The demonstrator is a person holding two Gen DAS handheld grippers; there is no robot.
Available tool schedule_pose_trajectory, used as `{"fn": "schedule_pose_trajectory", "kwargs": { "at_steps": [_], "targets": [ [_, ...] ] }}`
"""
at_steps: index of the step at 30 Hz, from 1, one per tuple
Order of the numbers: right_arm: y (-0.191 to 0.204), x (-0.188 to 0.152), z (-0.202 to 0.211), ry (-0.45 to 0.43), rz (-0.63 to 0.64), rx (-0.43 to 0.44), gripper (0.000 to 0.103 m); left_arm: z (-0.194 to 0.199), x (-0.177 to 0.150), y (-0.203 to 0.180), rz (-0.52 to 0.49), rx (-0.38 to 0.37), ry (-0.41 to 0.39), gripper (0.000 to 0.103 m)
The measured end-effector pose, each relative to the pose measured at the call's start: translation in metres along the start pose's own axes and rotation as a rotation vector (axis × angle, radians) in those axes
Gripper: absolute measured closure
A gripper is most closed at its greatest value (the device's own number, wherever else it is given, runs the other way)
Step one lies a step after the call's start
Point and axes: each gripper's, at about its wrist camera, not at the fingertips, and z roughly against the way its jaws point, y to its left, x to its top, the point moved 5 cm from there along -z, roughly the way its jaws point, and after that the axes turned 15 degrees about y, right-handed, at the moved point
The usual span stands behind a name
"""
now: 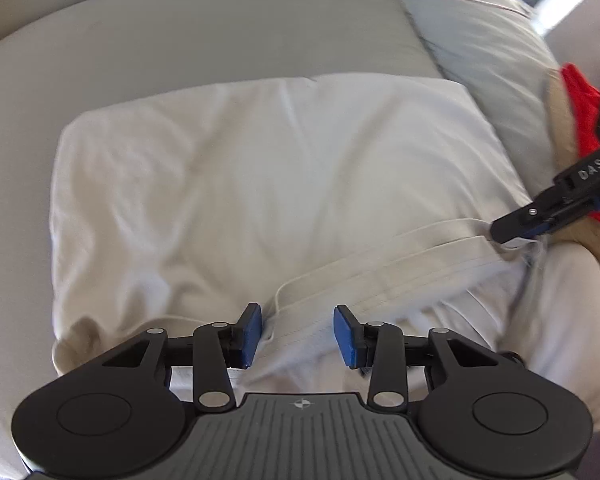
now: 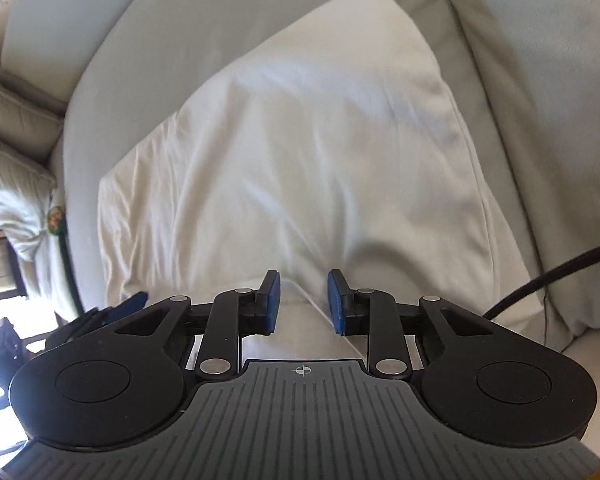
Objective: Fold clothes
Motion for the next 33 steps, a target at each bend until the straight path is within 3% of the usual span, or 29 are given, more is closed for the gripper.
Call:
{"fn": "schedule_pose_trajectory", "kwargs": {
  "at_steps": [2,4,5,7,10,13,16,19,22,24,26,28,29,31,33],
  "targets": [
    [0.001,-0.021,-0.005,0.115,0.076,0.006,0.073,0.003,-0.031,-0.016,-0.151,0.065,0.054,0.067],
    [0.003,-0.052,-0.011,0.203,0.18,-0.077,0.067,0.004,-0.059,-0.023,-0.233,0.196,0.09,0.067],
    [0.004,-0.068,-0.013,0.235,0.225,-0.124,0.067,0.009,-0.069,-0.024,-0.241,0.232,0.081,0.066],
    [0.006,-0.093,-0.01,0.233,0.278,-0.164,0.067,0.025,-0.081,-0.025,-0.2,0.223,0.017,0.066],
    [0.017,-0.118,0.005,0.159,0.324,-0.148,0.067,0.047,-0.076,-0.028,-0.078,0.196,-0.148,0.06],
    [0.031,-0.123,0.022,0.004,0.325,-0.108,0.058,0.048,-0.057,-0.036,0.076,0.186,-0.284,0.055],
    [0.036,-0.107,0.021,-0.195,0.252,-0.119,0.055,0.029,-0.027,-0.046,0.18,0.174,-0.308,0.056],
    [0.02,-0.085,0.011,-0.296,0.103,-0.025,0.056,0.01,-0.025,-0.063,0.177,0.181,-0.236,0.057],
    [0.001,-0.084,0.0,-0.219,-0.053,0.304,0.055,-0.002,-0.038,-0.072,0.11,0.196,-0.197,0.05],
    [-0.007,-0.092,0.006,-0.186,-0.05,0.438,0.049,-0.005,-0.048,-0.066,0.127,0.207,-0.171,0.051],
    [-0.017,-0.097,0.026,-0.29,-0.037,0.54,0.048,-0.01,-0.064,-0.061,0.157,0.168,-0.129,0.052],
    [-0.032,-0.104,0.054,-0.487,-0.052,0.639,0.048,-0.014,-0.078,-0.062,0.15,0.115,-0.092,0.053],
    [-0.041,-0.106,0.067,-0.6,-0.085,0.645,0.047,-0.014,-0.085,-0.064,0.137,0.102,-0.08,0.053],
    [-0.054,-0.114,0.091,-0.833,-0.124,0.554,0.044,-0.011,-0.098,-0.068,0.109,0.099,-0.078,0.053],
    [-0.058,-0.121,0.109,-1.032,-0.117,0.318,0.037,-0.006,-0.105,-0.072,0.098,0.108,-0.087,0.052]
  ]
}}
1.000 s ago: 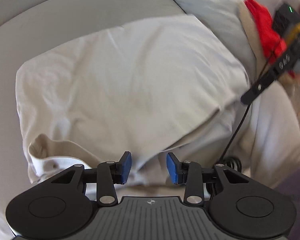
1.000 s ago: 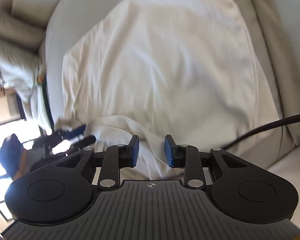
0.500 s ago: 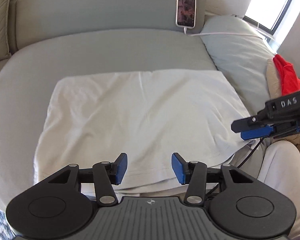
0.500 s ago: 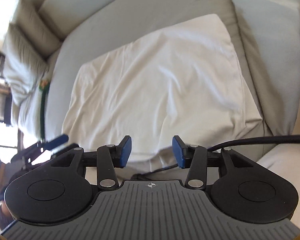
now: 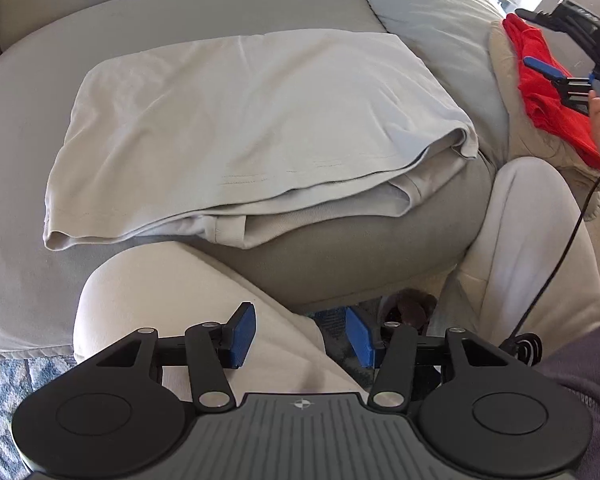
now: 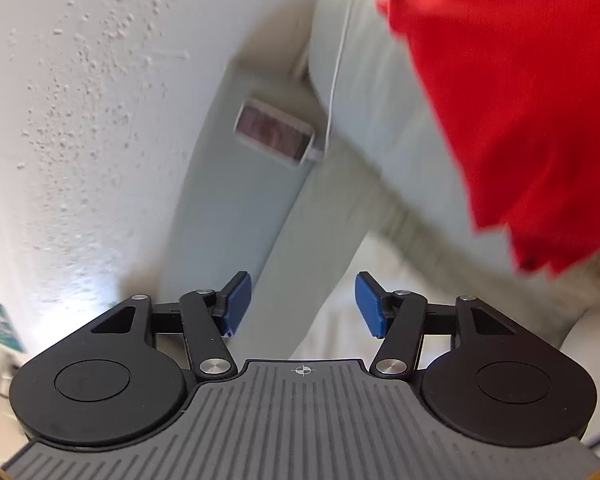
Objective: Fold clothes
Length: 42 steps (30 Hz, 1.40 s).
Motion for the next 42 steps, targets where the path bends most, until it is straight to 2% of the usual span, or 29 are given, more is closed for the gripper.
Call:
{"fn": "schedule_pose_trajectory", "kwargs": {
  "at_steps": [1,3,6,10,11,15,17,19,22,25,30,33,35,37,40,42],
  "targets": [
    [0.002,0.003,0.002,-0.039,0.084,-0.092,0.034,0.003,-0.003,-0.002,-0.003,0.005,-0.005,0.052],
    [0.003,0.006,0.001,-0.071,0.205,-0.229,0.034,0.007,-0.006,-0.005,-0.009,0.02,-0.013,0.052],
    [-0.003,0.007,0.006,-0.178,0.271,-0.375,0.033,0.008,-0.003,-0.005,-0.003,0.056,-0.019,0.052],
    [-0.006,0.015,0.012,-0.302,0.506,-0.63,0.033,0.01,0.007,-0.001,0.058,0.085,-0.049,0.051],
    [-0.007,0.016,0.011,-0.293,0.534,-0.675,0.033,0.011,0.012,-0.001,0.077,0.105,-0.066,0.051],
    [-0.011,0.008,0.003,-0.051,0.51,-0.68,0.026,0.012,0.034,-0.002,0.148,0.188,-0.167,0.048],
    [-0.006,0.0,-0.003,0.023,0.613,-0.763,0.026,0.009,0.042,-0.004,0.178,0.192,-0.195,0.048],
    [-0.004,-0.007,0.001,0.024,0.614,-0.749,0.028,0.007,0.047,-0.007,0.186,0.17,-0.216,0.048],
    [0.001,-0.013,0.014,-0.008,0.542,-0.613,0.029,0.001,0.057,-0.01,0.186,0.156,-0.242,0.048],
    [0.009,-0.023,0.005,0.016,0.578,-0.545,0.029,-0.007,0.066,-0.01,0.207,0.176,-0.259,0.048],
    [0.0,-0.045,-0.031,0.223,0.533,-0.452,0.038,-0.014,0.07,-0.014,0.219,0.165,-0.258,0.048],
    [0.001,-0.05,-0.044,0.273,0.527,-0.428,0.044,-0.012,0.077,-0.017,0.205,0.187,-0.276,0.048],
    [0.008,-0.05,-0.054,0.31,0.544,-0.408,0.056,-0.013,0.086,-0.02,0.196,0.192,-0.276,0.048],
    [0.018,-0.049,-0.067,0.365,0.565,-0.389,0.071,-0.016,0.097,-0.024,0.176,0.194,-0.273,0.05],
    [0.025,-0.053,-0.098,0.52,0.587,-0.429,0.076,-0.027,0.108,-0.034,0.11,0.209,-0.231,0.052],
    [0.024,-0.06,-0.114,0.611,0.619,-0.505,0.076,-0.043,0.105,-0.037,0.053,0.251,-0.113,0.059]
  ]
}}
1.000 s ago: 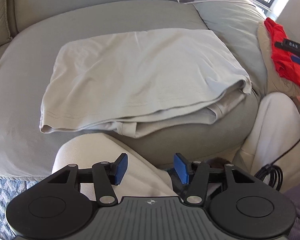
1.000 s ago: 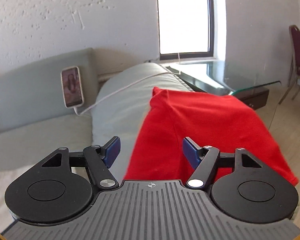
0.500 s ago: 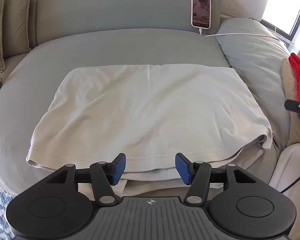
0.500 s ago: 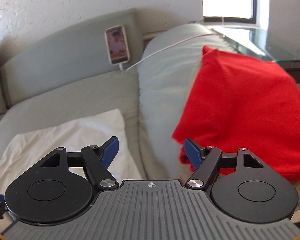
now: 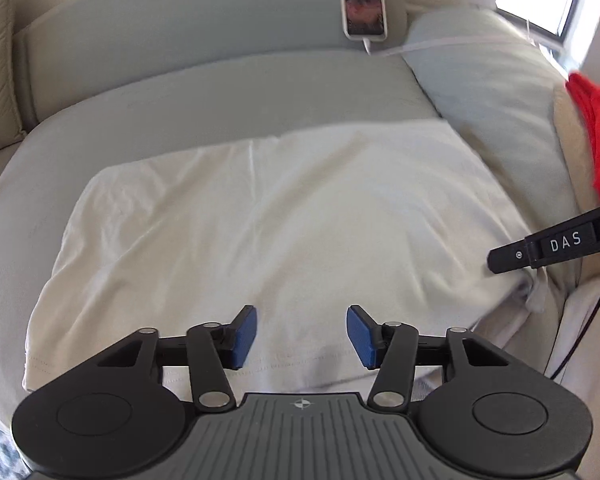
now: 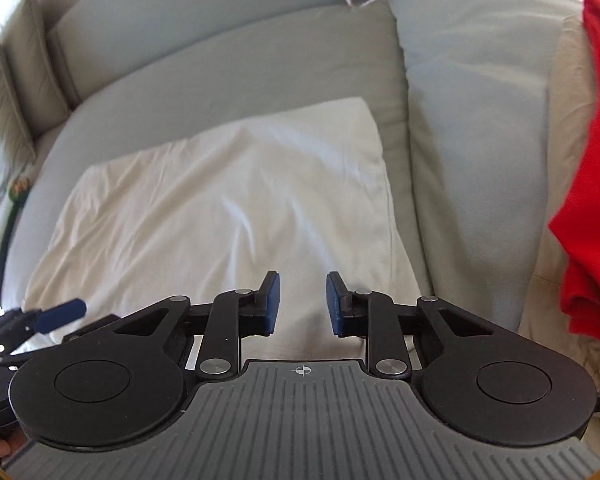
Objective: Fold clothes
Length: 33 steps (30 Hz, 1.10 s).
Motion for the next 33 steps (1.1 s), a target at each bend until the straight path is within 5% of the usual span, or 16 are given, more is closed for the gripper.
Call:
{"fn": "schedule_pose_trajectory", "kwargs": {
  "at_steps": [3,5,7,9,12,17,23,27,33],
  "targets": [
    [0.001,-0.018,-0.009,0.15,0.093,-0.124,0.074,0.004,-0.015,0.004,-0.013,0.027,0.008,0.058],
    [-0.009,-0.03,0.006,0.125,0.082,-0.142,0.068,0.013,-0.019,0.011,0.041,-0.012,-0.026,0.059],
    [-0.024,-0.037,0.025,0.043,0.027,-0.119,0.05,0.022,-0.018,0.012,0.073,-0.042,-0.071,0.059],
    [-0.042,-0.042,0.034,-0.015,-0.056,-0.053,0.051,0.026,-0.014,0.005,0.07,-0.044,-0.099,0.058],
    [-0.064,-0.045,0.026,-0.013,-0.189,0.057,0.079,0.02,-0.009,-0.01,0.02,-0.023,-0.107,0.058],
    [-0.075,-0.046,-0.001,0.022,-0.287,0.166,0.079,-0.004,-0.01,-0.003,0.066,-0.046,-0.052,0.056],
    [-0.064,-0.053,-0.008,-0.004,-0.258,0.222,0.079,-0.006,-0.009,-0.002,0.071,-0.05,-0.041,0.053],
    [-0.055,-0.055,-0.008,-0.055,-0.212,0.14,0.1,-0.006,-0.011,-0.003,0.059,-0.042,-0.049,0.053],
    [-0.039,-0.062,0.023,-0.113,-0.066,-0.175,0.101,-0.004,-0.011,-0.003,0.039,-0.027,-0.05,0.053]
  ]
}}
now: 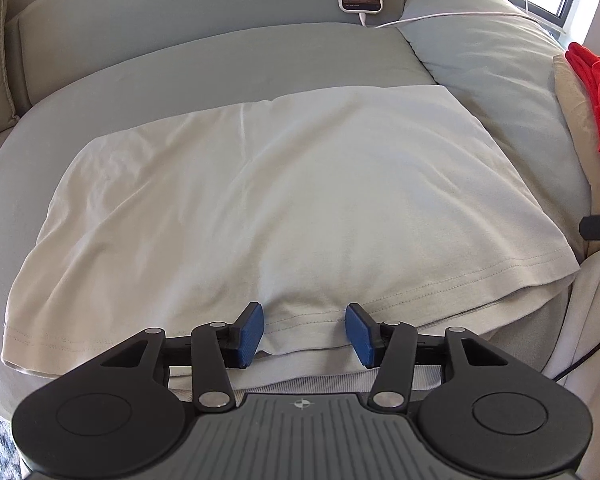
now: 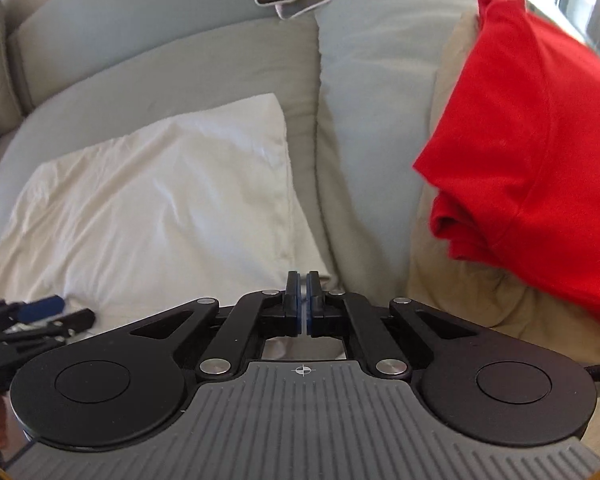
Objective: Fold clothes
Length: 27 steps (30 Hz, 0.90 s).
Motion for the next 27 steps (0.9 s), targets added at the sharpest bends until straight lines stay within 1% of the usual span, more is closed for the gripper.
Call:
{"fn": "schedule_pose_trajectory", "kwargs": {
  "at_steps": [1,2,3,4,5,6,7,10,14,17,19,22,24,25,27],
  "targets": [
    [0.002,-0.001,-0.001,0.024,0.032,-0.034,0.101,0.002,0.0,-0.001,-0.007,0.01,0.003,0.053],
    [0.003,-0.001,-0.002,0.052,0.053,-0.047,0.101,0.006,0.0,-0.001,-0.009,0.018,0.006,0.055],
    [0.001,-0.001,0.0,0.062,0.043,-0.029,0.096,0.01,-0.001,-0.001,-0.008,0.018,0.005,0.057],
    [-0.002,0.001,0.002,0.069,0.034,0.0,0.095,0.014,-0.001,-0.002,-0.009,0.013,0.0,0.057],
    [-0.007,0.007,0.006,0.074,0.025,0.048,0.094,0.018,-0.001,-0.004,-0.013,0.009,-0.01,0.057],
    [-0.002,0.009,0.008,0.08,0.03,0.083,0.089,0.022,-0.001,-0.007,-0.02,0.009,-0.022,0.057],
    [0.006,0.012,0.007,0.086,0.05,0.097,0.086,0.025,-0.001,-0.01,-0.027,0.013,-0.036,0.057],
    [0.033,0.018,0.002,0.089,0.133,0.048,0.085,0.028,0.001,-0.014,-0.041,0.037,-0.057,0.057],
    [0.059,0.024,-0.006,0.092,0.214,-0.005,0.083,0.021,0.0,-0.009,-0.019,0.053,-0.036,0.057],
    [0.066,0.024,-0.004,0.087,0.249,-0.049,0.077,0.018,0.001,-0.003,0.012,0.065,-0.031,0.057],
    [0.069,0.026,-0.01,0.09,0.258,-0.058,0.065,0.015,0.001,-0.003,0.018,0.072,-0.027,0.056],
    [0.068,0.027,-0.018,0.095,0.256,-0.065,0.058,0.005,0.0,-0.006,-0.004,0.067,0.018,0.056],
    [0.062,0.026,-0.029,0.138,0.231,-0.048,0.056,0.009,-0.003,-0.006,-0.011,0.05,0.044,0.056],
    [0.058,0.023,-0.034,0.17,0.219,-0.036,0.056,0.013,-0.005,-0.006,-0.017,0.029,0.069,0.056],
    [0.051,0.016,-0.033,0.199,0.216,-0.008,0.056,0.023,-0.014,-0.002,-0.031,-0.018,0.088,0.056]
  ]
}}
